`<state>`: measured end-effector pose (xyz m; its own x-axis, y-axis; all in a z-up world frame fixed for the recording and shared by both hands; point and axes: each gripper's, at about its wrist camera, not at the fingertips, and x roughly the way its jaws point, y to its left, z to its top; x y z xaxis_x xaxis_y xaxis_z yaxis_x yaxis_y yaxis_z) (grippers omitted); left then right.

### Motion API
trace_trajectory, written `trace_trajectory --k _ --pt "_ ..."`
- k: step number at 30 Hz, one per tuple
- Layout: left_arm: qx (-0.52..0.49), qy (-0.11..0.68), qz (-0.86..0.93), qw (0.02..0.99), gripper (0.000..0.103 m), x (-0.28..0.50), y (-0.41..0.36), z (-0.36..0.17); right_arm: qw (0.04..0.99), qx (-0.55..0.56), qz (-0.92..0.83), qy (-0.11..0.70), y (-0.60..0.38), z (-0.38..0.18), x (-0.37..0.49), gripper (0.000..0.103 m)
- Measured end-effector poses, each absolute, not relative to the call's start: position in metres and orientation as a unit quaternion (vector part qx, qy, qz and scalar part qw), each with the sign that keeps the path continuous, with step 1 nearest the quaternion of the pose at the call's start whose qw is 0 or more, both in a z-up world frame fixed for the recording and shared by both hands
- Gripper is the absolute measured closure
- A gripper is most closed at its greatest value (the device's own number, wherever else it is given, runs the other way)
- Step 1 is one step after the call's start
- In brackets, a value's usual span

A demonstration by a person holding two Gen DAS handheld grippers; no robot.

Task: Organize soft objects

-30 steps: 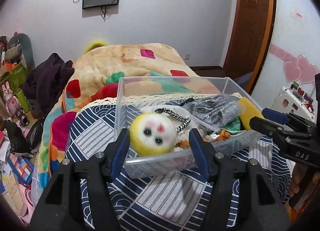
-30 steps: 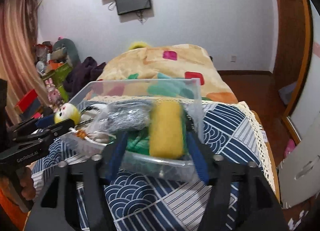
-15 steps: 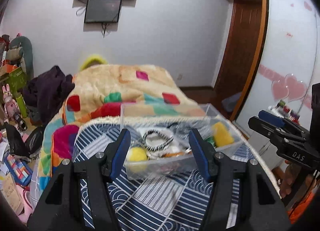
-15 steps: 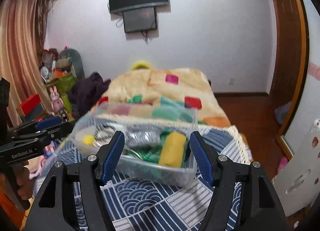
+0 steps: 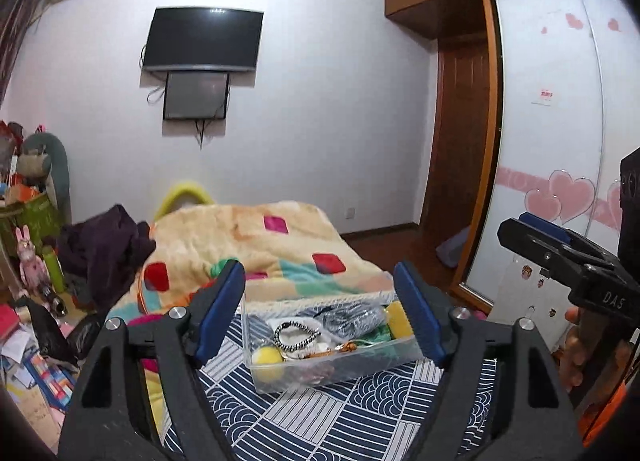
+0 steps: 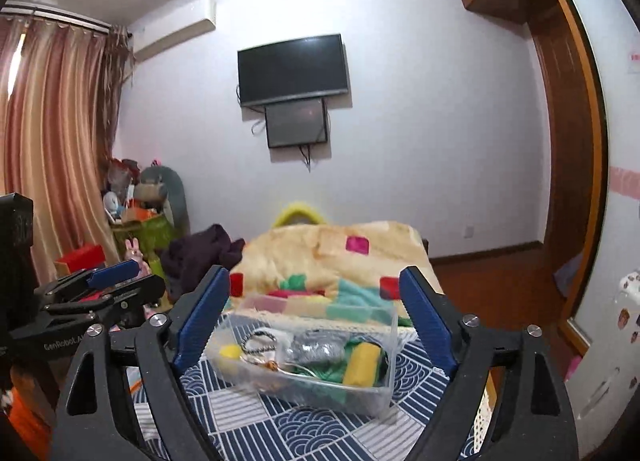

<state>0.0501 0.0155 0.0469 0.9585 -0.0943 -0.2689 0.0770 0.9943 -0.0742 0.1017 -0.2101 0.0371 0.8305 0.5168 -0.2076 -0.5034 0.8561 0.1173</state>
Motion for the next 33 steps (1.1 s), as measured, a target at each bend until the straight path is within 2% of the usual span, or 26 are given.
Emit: trace_trajectory --k 1,3,5,8,33 --pt "-0.028 0.133 -0.041 0.990 0.025 0.048 0.014 0.048 0.956 0.029 0.267 0.113 -0.210 0.037 0.100 0.013" --pt "-0.022 0.124 -0.036 0.991 0.015 0.042 0.011 0.051 0.958 0.028 0.265 0.105 -0.209 0.038 0.096 0.004" --pt "-0.018 0.112 -0.029 0.993 0.007 0.036 0.009 0.053 0.960 0.026 0.262 0.096 -0.208 0.039 0.094 0.000" --pt "-0.015 0.103 -0.027 0.994 0.003 0.031 0.007 0.056 0.961 0.023 0.261 0.092 -0.206 0.037 0.093 0.000" --pt "-0.018 0.105 -0.017 0.994 0.000 0.032 0.007 0.049 0.959 0.033 0.261 0.101 -0.214 0.031 0.088 0.000"
